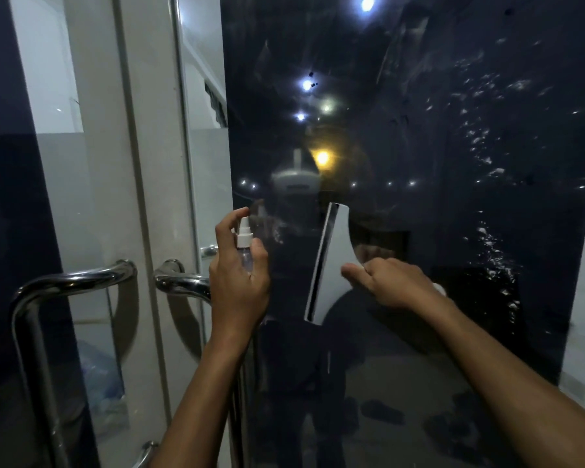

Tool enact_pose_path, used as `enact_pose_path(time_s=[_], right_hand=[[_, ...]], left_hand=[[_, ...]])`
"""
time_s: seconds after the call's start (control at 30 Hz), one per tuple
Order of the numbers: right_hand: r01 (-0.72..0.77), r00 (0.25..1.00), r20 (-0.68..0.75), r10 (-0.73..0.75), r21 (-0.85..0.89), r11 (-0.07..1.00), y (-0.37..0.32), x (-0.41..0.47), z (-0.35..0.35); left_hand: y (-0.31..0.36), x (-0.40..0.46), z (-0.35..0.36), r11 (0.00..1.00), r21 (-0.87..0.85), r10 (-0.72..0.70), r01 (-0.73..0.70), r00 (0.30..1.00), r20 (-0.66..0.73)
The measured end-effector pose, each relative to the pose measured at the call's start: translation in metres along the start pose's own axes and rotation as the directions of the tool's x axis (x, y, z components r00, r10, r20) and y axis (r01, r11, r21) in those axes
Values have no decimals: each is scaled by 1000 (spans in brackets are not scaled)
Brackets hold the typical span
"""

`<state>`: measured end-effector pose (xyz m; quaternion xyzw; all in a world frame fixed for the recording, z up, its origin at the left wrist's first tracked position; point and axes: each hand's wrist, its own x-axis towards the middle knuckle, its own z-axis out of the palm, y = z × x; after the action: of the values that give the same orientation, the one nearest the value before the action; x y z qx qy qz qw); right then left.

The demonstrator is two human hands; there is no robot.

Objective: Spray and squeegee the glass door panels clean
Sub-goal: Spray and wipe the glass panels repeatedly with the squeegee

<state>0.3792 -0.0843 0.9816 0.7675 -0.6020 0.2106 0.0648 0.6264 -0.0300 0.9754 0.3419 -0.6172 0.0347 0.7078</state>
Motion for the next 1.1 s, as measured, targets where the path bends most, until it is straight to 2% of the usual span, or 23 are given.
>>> enact_pose_path(time_s=[0.13,0.23,0.33,0.4,0.5,0.67,0.73,0.97,1.1], right_hand=[[41,999,-19,-41,-14,999,-45,10,7],[-8,1000,11,9,-71,997,-17,-3,-2],[-108,994,19,110,-70,992,29,-23,-10],[-140,990,12,141,-68,988,34,-28,-12],[-104,995,8,104,-71,992,-2,-17,-15],[30,999,-12,-31,-74,997,-106,31,-9],[56,998,-1,-56,-62,997,-120,38,-8],[-47,998,36,52,-118,992,-44,2,-23],[-24,1000,-1,24,-102,995,-69,16,-32]], left_hand=[[3,-3,4,1000,8,-6,6,1000,11],[10,-8,10,1000,-17,-11,11,999,32],[11,-13,9,999,-37,7,-5,999,49],[8,-14,5,999,-32,1,0,999,41],[9,-14,0,999,-40,-12,14,999,31],[18,-13,-7,999,-37,0,1,1000,18],[20,-11,-13,1000,-30,2,-2,1000,4],[14,-2,-38,999,-44,-15,16,1000,18],[8,0,-44,999,-39,-25,26,999,21]])
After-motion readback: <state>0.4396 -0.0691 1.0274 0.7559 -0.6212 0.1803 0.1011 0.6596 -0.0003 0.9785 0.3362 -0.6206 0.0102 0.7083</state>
